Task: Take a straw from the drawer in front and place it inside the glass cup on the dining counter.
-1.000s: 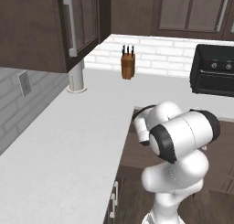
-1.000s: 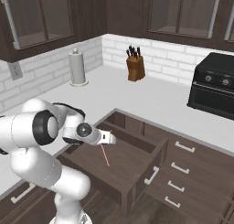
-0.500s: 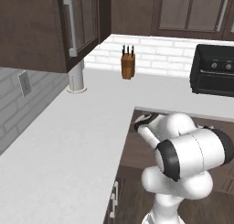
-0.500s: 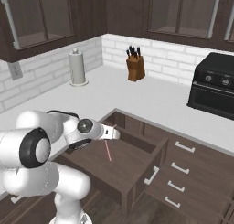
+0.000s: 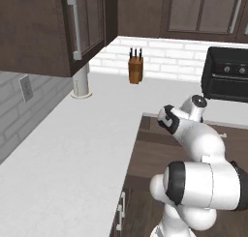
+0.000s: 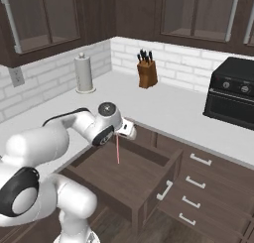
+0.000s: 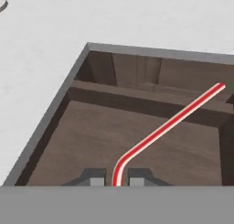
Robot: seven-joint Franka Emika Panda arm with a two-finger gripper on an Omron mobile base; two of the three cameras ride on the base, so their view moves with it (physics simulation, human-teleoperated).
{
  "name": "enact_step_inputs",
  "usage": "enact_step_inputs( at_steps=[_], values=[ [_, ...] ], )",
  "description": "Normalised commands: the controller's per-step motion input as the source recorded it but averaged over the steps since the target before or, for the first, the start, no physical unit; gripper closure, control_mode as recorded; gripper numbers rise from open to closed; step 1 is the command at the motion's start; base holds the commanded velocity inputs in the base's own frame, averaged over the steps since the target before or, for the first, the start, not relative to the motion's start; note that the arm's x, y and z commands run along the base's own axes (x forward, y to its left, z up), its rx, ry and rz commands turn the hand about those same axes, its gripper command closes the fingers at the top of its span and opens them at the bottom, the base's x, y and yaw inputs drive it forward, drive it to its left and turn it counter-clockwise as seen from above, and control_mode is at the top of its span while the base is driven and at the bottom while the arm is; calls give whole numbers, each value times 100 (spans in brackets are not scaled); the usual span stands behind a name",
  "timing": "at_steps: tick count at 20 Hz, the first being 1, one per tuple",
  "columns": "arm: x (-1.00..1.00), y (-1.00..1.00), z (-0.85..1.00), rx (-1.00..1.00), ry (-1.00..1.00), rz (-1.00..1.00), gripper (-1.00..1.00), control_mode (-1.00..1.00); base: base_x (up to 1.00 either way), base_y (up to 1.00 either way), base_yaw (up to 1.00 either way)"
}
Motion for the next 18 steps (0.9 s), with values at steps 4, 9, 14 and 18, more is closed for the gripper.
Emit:
enact_step_inputs(
  at_steps=[4, 9, 14, 18],
  values=[
    [21, -16, 100, 17, 37, -3, 100, -100, 0, 0, 0],
    [-24, -24, 90, 3, 33, -1, 100, -100, 0, 0, 0],
    [-97, -15, 13, -7, 4, 0, 100, -100, 0, 0, 0],
    [-89, 0, 0, -12, -12, 0, 100, -100, 0, 0, 0]
  ],
)
